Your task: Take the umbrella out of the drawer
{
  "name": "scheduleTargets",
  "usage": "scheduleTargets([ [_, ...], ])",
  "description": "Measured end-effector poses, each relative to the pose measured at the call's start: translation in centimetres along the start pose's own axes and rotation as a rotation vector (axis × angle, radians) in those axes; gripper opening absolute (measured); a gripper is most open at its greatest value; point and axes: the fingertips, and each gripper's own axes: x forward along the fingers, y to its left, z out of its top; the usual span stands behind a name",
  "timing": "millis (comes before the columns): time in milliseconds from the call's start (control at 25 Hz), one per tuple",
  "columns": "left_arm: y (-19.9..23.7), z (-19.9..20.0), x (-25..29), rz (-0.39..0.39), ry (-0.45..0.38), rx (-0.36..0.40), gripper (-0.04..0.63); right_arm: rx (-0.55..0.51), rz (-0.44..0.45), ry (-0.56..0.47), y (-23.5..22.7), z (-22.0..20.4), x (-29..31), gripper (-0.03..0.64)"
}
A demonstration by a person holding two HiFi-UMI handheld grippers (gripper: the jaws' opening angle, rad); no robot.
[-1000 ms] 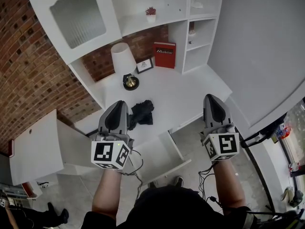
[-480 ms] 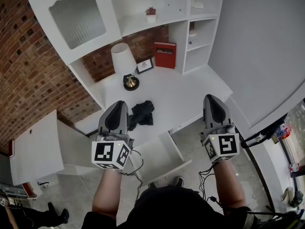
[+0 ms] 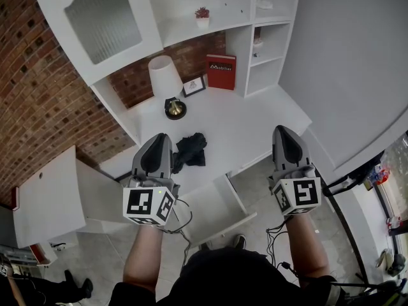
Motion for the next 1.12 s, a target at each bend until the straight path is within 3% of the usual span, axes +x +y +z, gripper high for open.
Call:
scheduleTargets([
  [1120,2.0,-0.8,-0.6,-0.03,0.01,-0.008,0.025,-0.009,-0.043,0.015,1.5,0.0,-0.4,0.0],
])
